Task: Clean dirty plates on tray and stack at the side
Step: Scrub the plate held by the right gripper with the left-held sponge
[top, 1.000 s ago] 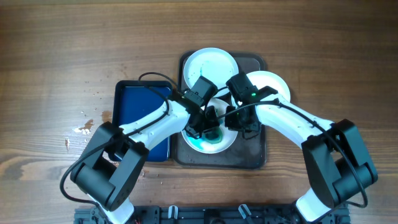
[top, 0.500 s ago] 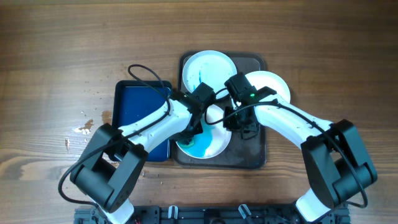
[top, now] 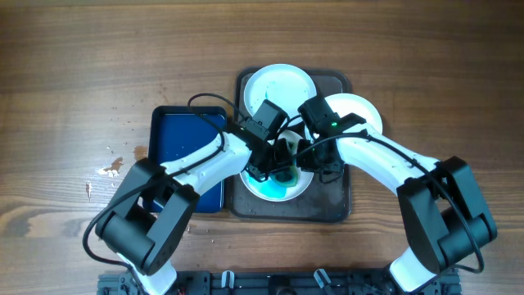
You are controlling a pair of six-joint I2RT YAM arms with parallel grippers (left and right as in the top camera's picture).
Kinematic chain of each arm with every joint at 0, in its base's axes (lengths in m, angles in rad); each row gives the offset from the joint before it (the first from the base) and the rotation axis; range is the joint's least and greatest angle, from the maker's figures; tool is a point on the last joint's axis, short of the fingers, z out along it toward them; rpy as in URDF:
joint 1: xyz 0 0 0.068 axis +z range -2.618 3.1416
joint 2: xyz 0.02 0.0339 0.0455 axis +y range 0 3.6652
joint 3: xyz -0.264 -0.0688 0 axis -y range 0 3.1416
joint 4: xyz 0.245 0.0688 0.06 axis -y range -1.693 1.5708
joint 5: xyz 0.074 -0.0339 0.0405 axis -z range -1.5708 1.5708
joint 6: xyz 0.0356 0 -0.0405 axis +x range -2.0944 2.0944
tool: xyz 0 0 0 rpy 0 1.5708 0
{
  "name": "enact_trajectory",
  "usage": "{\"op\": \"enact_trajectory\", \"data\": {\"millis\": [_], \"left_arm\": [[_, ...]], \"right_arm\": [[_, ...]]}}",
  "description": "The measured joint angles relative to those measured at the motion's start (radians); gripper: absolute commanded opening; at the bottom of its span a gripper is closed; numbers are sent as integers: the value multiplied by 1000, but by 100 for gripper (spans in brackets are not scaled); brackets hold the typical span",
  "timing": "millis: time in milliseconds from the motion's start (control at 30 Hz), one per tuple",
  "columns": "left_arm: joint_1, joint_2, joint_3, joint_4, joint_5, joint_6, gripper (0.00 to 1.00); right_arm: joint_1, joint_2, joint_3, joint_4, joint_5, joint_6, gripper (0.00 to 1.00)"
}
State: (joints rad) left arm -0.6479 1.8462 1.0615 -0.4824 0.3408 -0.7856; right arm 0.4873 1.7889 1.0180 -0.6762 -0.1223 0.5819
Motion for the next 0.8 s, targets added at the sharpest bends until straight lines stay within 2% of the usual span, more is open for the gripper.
{"op": "enact_trajectory", "data": {"millis": [200, 333, 400, 667, 800], "left_arm": [[1, -2, 16, -142, -68, -44, 4], [23, -9, 51, -325, -211, -64, 4], [32, -9, 58, -367, -273, -66, 4], [42, -10, 70, -426, -344, -66, 4], [49, -14, 68, -284, -329, -64, 4]], "right_arm": [[1, 1, 0, 1, -8, 0, 24], [5, 1, 0, 2, -16, 0, 24], [5, 1, 0, 2, -18, 0, 24], [6, 1, 0, 3, -24, 0, 23], [6, 1, 0, -4, -14, 0, 23]]}}
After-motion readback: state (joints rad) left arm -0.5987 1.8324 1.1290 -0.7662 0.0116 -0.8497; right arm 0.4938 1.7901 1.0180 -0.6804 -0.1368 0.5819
